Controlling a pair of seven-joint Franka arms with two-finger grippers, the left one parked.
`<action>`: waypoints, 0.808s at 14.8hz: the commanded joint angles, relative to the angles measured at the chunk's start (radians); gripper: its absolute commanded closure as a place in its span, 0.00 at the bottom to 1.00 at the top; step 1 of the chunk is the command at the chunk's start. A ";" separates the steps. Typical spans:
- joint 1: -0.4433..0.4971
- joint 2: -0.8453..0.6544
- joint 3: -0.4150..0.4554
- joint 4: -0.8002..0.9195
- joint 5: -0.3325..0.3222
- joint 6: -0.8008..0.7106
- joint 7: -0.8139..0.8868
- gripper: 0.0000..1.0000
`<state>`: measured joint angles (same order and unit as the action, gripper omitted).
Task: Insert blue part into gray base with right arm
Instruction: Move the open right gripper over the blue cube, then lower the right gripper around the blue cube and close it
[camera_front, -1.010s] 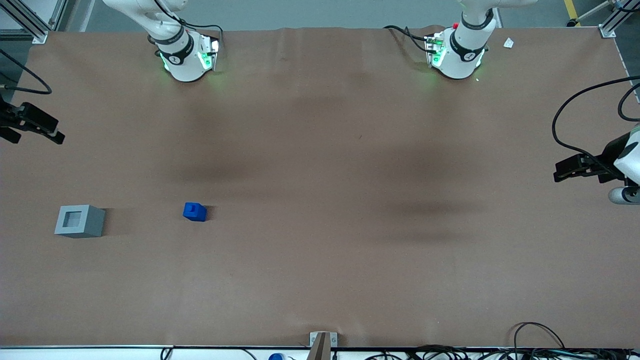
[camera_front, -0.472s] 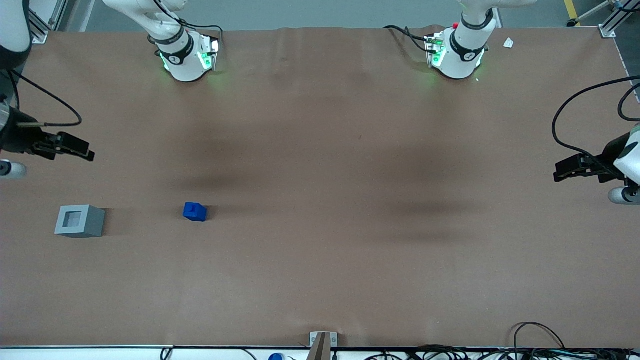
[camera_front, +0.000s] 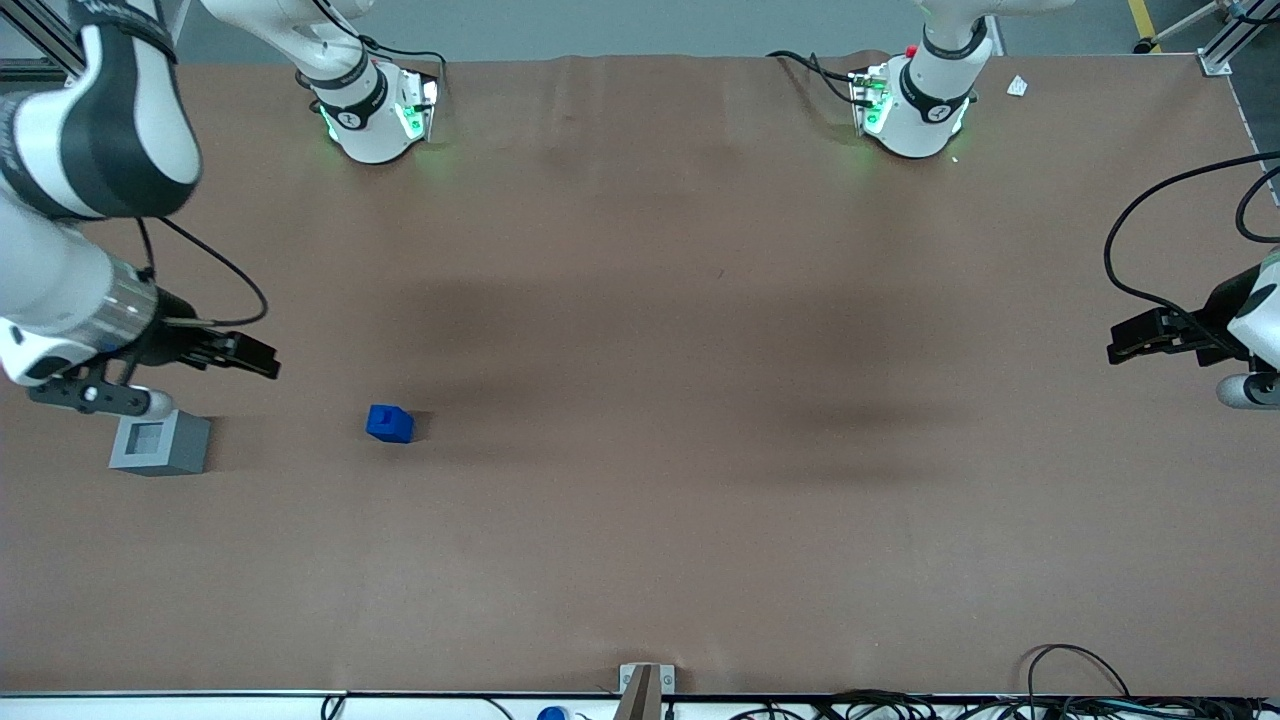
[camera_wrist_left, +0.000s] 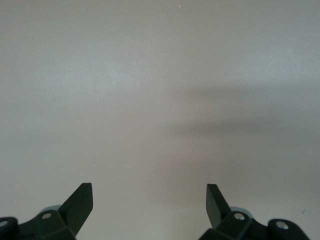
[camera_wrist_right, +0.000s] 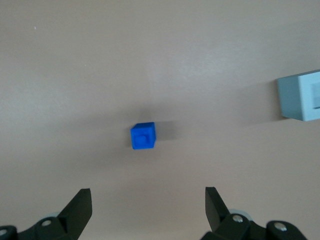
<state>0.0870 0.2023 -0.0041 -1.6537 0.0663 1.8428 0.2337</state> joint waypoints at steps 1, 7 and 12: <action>0.040 0.049 -0.005 -0.008 0.000 0.048 0.058 0.00; 0.077 0.114 -0.004 -0.191 -0.022 0.327 0.065 0.00; 0.105 0.192 -0.004 -0.241 -0.095 0.458 0.065 0.00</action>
<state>0.1800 0.3846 -0.0037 -1.8690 0.0142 2.2639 0.2825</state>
